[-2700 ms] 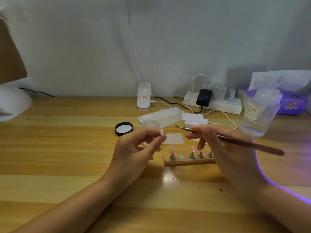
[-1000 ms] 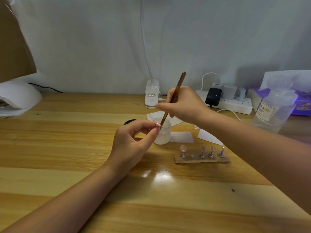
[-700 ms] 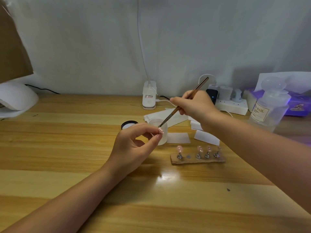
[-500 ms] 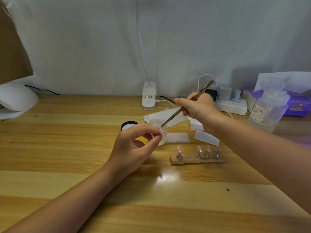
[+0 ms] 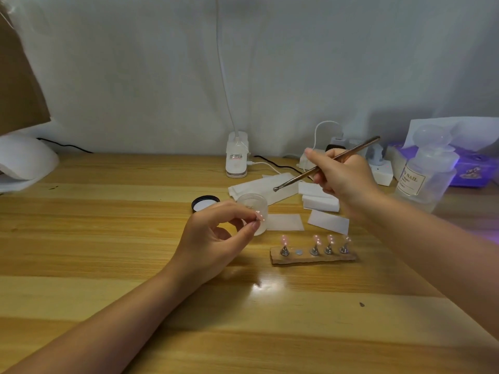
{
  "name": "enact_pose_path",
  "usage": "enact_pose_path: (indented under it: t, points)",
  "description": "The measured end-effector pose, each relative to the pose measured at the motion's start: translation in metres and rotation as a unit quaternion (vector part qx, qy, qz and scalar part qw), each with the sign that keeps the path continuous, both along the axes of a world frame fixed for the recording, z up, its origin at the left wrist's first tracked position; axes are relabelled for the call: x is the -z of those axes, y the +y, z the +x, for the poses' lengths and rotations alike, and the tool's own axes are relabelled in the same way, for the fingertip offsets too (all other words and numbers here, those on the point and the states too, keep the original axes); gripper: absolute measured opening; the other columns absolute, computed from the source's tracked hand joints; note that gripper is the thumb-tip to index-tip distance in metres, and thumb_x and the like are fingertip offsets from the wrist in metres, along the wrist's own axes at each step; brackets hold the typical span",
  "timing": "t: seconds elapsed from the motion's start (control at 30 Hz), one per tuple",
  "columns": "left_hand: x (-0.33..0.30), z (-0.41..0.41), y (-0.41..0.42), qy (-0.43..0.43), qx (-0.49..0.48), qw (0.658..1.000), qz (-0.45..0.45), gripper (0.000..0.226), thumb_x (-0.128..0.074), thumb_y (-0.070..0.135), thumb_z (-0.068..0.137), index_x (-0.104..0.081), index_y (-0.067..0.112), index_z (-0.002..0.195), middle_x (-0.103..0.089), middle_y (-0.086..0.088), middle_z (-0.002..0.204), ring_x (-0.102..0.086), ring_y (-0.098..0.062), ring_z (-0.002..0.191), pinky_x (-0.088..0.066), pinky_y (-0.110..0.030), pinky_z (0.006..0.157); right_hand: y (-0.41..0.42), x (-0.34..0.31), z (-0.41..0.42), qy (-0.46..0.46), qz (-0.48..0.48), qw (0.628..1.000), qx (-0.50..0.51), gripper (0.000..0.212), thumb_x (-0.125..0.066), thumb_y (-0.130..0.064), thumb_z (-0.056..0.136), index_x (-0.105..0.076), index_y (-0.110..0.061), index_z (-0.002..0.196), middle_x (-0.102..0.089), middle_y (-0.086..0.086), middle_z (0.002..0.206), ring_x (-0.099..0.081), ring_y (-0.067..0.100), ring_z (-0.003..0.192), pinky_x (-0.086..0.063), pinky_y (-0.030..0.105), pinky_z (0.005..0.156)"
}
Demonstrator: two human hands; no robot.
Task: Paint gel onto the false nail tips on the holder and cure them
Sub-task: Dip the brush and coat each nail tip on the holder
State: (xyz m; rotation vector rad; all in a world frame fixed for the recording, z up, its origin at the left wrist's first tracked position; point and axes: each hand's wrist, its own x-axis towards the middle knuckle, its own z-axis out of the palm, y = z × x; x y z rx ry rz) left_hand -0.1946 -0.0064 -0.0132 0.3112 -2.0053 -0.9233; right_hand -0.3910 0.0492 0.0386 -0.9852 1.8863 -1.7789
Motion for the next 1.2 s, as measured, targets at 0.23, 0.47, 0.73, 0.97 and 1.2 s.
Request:
enact_pose_path:
  t: [0.23, 0.47, 0.73, 0.97, 1.2]
  points:
    - [-0.002, -0.003, 0.009, 0.001, 0.019, 0.999, -0.04, 0.015, -0.071, 0.018, 0.079, -0.068, 0.025, 0.091, -0.067, 0.006, 0.085, -0.061, -0.009, 0.074, -0.048, -0.024, 0.045, 0.051, 0.014, 0.02, 0.097, -0.129, 0.984, -0.072, 0.025, -0.048, -0.041, 0.082, -0.065, -0.024, 0.08, -0.07, -0.005, 0.066, -0.059, 0.003, 0.051, -0.048, 0.012, 0.052]
    - [0.006, -0.007, 0.013, -0.024, 0.04, 0.992, -0.117, 0.014, -0.06, 0.022, 0.081, -0.067, 0.021, 0.092, -0.066, 0.006, 0.084, -0.059, -0.011, 0.066, -0.044, -0.032, 0.04, 0.081, 0.048, 0.032, 0.319, -0.204, 0.921, -0.092, 0.04, -0.051, -0.035, 0.088, -0.067, 0.0, 0.078, -0.066, 0.008, 0.07, -0.062, 0.014, 0.069, -0.049, 0.032, 0.065]
    - [0.006, -0.008, 0.013, -0.041, 0.04, 0.989, -0.134, 0.015, -0.066, 0.016, 0.08, -0.066, 0.024, 0.093, -0.064, 0.007, 0.082, -0.057, -0.012, 0.062, -0.041, -0.035, 0.038, 0.085, 0.057, 0.04, 0.256, -0.207, 0.942, -0.067, 0.047, -0.034, -0.045, 0.093, -0.065, -0.015, 0.075, -0.066, 0.0, 0.069, -0.063, 0.012, 0.071, -0.049, 0.037, 0.068]
    - [0.007, -0.008, 0.013, -0.047, 0.037, 0.99, -0.128, 0.019, -0.064, 0.009, 0.078, -0.067, 0.022, 0.092, -0.065, 0.005, 0.081, -0.055, -0.013, 0.06, -0.041, -0.034, 0.039, 0.082, 0.06, 0.042, 0.257, -0.196, 0.943, -0.079, 0.048, -0.032, -0.048, 0.094, -0.065, -0.018, 0.077, -0.066, 0.0, 0.071, -0.063, 0.014, 0.072, -0.049, 0.042, 0.068]
    - [0.006, -0.008, 0.014, -0.044, 0.03, 0.992, -0.115, 0.018, -0.066, 0.014, 0.079, -0.066, 0.026, 0.092, -0.065, 0.004, 0.08, -0.056, -0.017, 0.061, -0.04, -0.038, 0.038, 0.087, 0.06, 0.042, 0.247, -0.21, 0.943, -0.075, 0.044, -0.033, -0.044, 0.094, -0.062, -0.022, 0.068, -0.062, -0.002, 0.065, -0.06, 0.009, 0.066, -0.045, 0.027, 0.071]
